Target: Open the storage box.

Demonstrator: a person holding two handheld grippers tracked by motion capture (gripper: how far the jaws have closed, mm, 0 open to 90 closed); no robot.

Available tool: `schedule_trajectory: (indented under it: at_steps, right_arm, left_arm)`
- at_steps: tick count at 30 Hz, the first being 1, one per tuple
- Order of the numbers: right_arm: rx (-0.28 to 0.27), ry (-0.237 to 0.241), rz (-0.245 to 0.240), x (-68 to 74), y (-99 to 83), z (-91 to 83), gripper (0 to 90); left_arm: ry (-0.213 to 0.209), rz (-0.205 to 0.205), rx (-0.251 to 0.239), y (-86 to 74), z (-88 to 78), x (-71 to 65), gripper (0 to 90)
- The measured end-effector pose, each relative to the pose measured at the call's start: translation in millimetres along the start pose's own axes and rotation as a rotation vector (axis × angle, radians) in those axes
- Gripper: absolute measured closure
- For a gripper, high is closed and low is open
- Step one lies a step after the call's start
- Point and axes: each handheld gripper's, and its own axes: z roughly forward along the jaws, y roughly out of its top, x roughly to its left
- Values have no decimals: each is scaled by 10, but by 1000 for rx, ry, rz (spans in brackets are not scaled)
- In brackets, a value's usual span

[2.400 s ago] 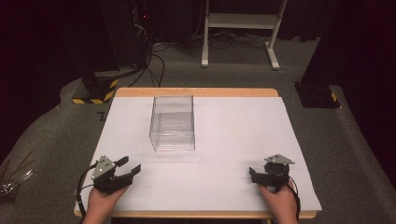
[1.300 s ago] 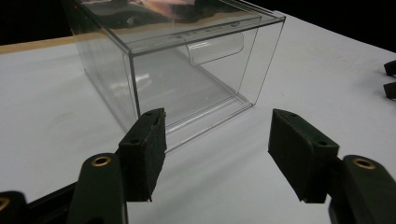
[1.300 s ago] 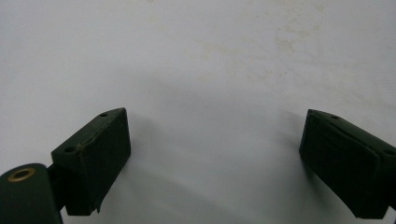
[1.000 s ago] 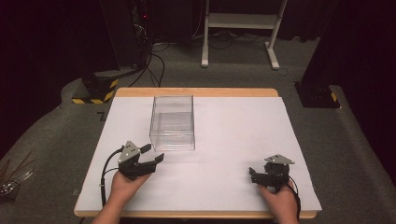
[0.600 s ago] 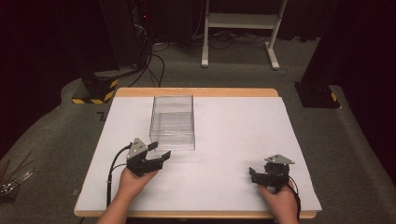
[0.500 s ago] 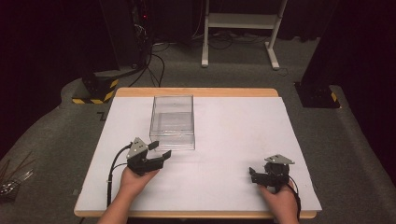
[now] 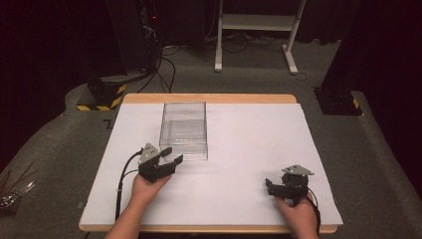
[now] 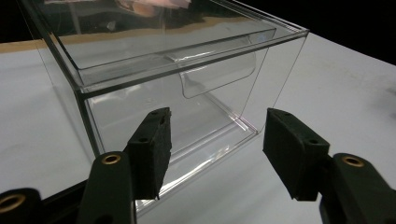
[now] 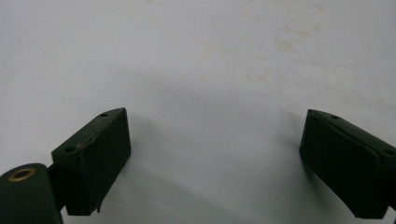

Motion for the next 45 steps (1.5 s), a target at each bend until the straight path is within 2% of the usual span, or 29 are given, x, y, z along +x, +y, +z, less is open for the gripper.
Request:
schedule_trajectory:
  at_steps: [5, 9, 11, 16, 18, 19, 21, 30, 36, 41, 45]
  right_arm:
    - [1, 0, 1, 1, 0, 0, 88]
    - [0, 0, 0, 1, 0, 0, 88]
    - [0, 0, 0, 1, 0, -1, 88]
    - [0, -1, 0, 2, -1, -1, 88]
    - [0, -1, -1, 2, -1, -1, 88]
    - [0, -1, -1, 3, -2, -2, 89]
    - [0, -1, -1, 3, -2, -2, 89]
    - [-2, -3, -4, 4, -3, -2, 90]
    - [-2, -4, -4, 5, -3, -3, 90]
    - [-2, -3, -4, 5, -3, -3, 91]
    - [-2, -3, -4, 5, -4, -3, 91]
  left_arm:
    - [-30, -33, -18, 9, 17, 75, 452]
    - [-58, -56, -41, 22, 33, 136, 518]
    - [-71, -62, -41, 25, 51, 154, 537]
    - [-106, -44, -54, 33, 81, 196, 578]
    - [-118, -52, -61, 29, 86, 215, 593]
    - [-147, -66, -65, 20, 94, 258, 606]
    - [-165, -66, -68, 11, 104, 280, 619]
    - [-163, -61, -88, 9, 127, 307, 663]
    - [-177, -51, -92, -5, 148, 321, 706]
    - [-197, -42, -93, -25, 168, 327, 701]
    - [-191, -43, -104, -23, 172, 324, 740]
